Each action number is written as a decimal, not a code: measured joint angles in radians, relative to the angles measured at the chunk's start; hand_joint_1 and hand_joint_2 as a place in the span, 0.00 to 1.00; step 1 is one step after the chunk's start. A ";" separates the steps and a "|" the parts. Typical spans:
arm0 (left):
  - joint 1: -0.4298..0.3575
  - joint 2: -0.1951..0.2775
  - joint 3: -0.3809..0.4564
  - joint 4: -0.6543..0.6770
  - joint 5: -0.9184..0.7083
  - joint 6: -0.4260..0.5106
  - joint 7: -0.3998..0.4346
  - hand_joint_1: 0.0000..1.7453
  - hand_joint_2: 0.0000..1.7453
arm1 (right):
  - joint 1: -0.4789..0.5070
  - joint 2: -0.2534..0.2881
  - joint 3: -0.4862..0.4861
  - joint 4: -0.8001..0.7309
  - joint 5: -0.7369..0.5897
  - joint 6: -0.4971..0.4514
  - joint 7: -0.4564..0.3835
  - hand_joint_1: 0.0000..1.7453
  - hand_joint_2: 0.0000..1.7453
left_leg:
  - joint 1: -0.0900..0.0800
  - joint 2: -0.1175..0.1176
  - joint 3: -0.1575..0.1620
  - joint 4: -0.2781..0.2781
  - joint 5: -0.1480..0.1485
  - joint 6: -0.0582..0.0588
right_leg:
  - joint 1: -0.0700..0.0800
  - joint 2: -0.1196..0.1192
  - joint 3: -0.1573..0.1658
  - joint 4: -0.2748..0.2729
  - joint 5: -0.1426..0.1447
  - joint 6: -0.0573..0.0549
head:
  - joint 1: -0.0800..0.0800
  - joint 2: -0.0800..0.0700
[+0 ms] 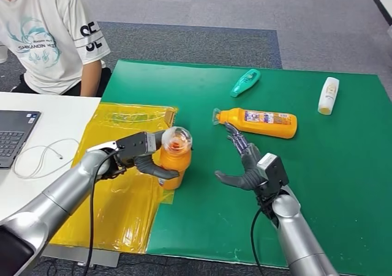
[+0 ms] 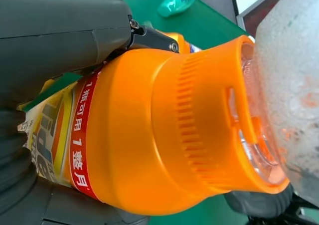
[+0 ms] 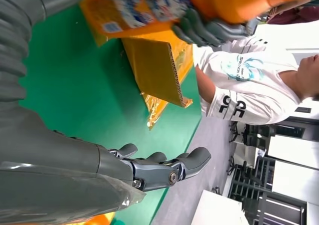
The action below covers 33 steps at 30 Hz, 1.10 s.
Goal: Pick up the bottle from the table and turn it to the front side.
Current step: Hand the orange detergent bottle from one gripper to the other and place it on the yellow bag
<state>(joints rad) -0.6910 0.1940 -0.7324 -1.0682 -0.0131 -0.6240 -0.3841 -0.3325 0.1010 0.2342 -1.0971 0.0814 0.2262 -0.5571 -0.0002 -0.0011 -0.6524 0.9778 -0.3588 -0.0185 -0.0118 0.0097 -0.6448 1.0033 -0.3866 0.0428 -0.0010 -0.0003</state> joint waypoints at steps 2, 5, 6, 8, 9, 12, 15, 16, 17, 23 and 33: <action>-0.028 0.013 -0.014 0.002 0.019 -0.005 0.014 1.00 1.00 | -0.002 0.000 0.000 0.004 0.001 -0.002 0.000 0.00 1.00 | 0.000 0.000 0.000 0.000 0.000 0.000 | 0.000 0.000 0.000 0.000 0.000 0.000 | 0.000 0.000; -0.069 0.030 -0.034 0.005 0.046 -0.008 0.042 1.00 1.00 | -0.007 0.002 0.000 0.011 0.002 -0.005 -0.001 0.00 1.00 | 0.000 0.000 0.000 0.000 0.000 0.000 | 0.000 0.000 0.000 0.000 0.000 0.000 | 0.000 0.000; -0.084 0.036 -0.042 0.007 0.055 -0.011 0.053 1.00 1.00 | -0.010 0.002 0.000 0.014 0.002 -0.006 -0.001 0.00 1.00 | 0.000 0.000 0.000 0.000 0.000 0.000 | 0.000 0.000 0.000 0.000 0.000 0.000 | 0.000 0.000; -0.116 0.046 -0.058 0.015 0.082 -0.028 0.076 1.00 1.00 | -0.016 0.004 0.000 0.021 0.002 -0.006 -0.001 0.00 1.00 | 0.000 0.000 0.000 0.000 0.000 0.000 | 0.000 0.000 0.000 0.000 0.000 0.000 | 0.000 0.000; -0.132 0.051 -0.065 0.020 0.101 -0.042 0.087 1.00 1.00 | -0.019 0.005 0.000 0.026 0.002 -0.005 0.000 0.00 1.00 | 0.000 0.000 0.000 0.000 0.000 0.000 | 0.000 0.000 0.000 0.000 0.000 0.000 | 0.000 0.000; -0.179 0.065 -0.086 0.044 0.183 -0.098 0.117 1.00 1.00 | -0.033 0.009 0.001 0.045 0.002 0.001 0.002 0.00 1.00 | 0.000 0.000 0.000 0.000 0.000 0.000 | 0.000 0.000 0.000 0.000 0.000 0.000 | 0.000 0.000; -0.224 0.082 -0.106 0.072 0.288 -0.162 0.160 1.00 1.00 | -0.051 0.016 0.002 0.064 -0.005 0.006 0.002 0.00 1.00 | 0.000 0.000 0.000 0.000 0.000 -0.001 | 0.000 0.000 0.000 0.001 0.000 0.000 | 0.000 0.000; -0.238 0.090 -0.116 0.081 0.333 -0.190 0.185 1.00 1.00 | -0.057 0.019 0.003 0.071 -0.009 0.009 0.002 0.00 1.00 | 0.000 0.000 0.000 0.000 0.001 -0.001 | 0.000 0.000 0.000 0.001 0.001 -0.001 | 0.000 0.000; -0.253 0.099 -0.128 0.092 0.385 -0.220 0.216 1.00 1.00 | -0.064 0.021 0.005 0.078 -0.013 0.012 0.003 0.00 1.00 | 0.000 0.000 0.000 0.000 0.001 -0.001 | 0.000 0.000 0.000 0.001 0.001 -0.001 | 0.000 0.000; -0.331 0.158 -0.251 0.145 0.793 -0.356 0.455 1.00 1.00 | -0.106 0.039 0.022 0.128 -0.040 0.024 0.019 0.00 1.00 | 0.001 0.000 0.000 0.000 0.001 -0.001 | 0.001 0.000 -0.001 0.001 0.001 -0.001 | 0.000 0.000; -0.368 0.194 -0.409 0.170 0.880 -0.326 0.494 1.00 1.00 | -0.145 0.056 0.035 0.163 -0.064 0.012 0.048 0.00 1.00 | 0.001 0.000 0.000 0.000 0.001 -0.001 | 0.000 0.000 -0.001 0.001 0.001 -0.001 | 0.000 0.000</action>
<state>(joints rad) -1.0590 0.3880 -1.1417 -0.8986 0.8671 -0.9503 0.1095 -0.4775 0.1574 0.2696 -0.9342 0.0178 0.2382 -0.5089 0.0004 -0.0010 -0.6527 0.9778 -0.3580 -0.0195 -0.0114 0.0098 -0.6455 1.0045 -0.3858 0.0416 -0.0010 -0.0002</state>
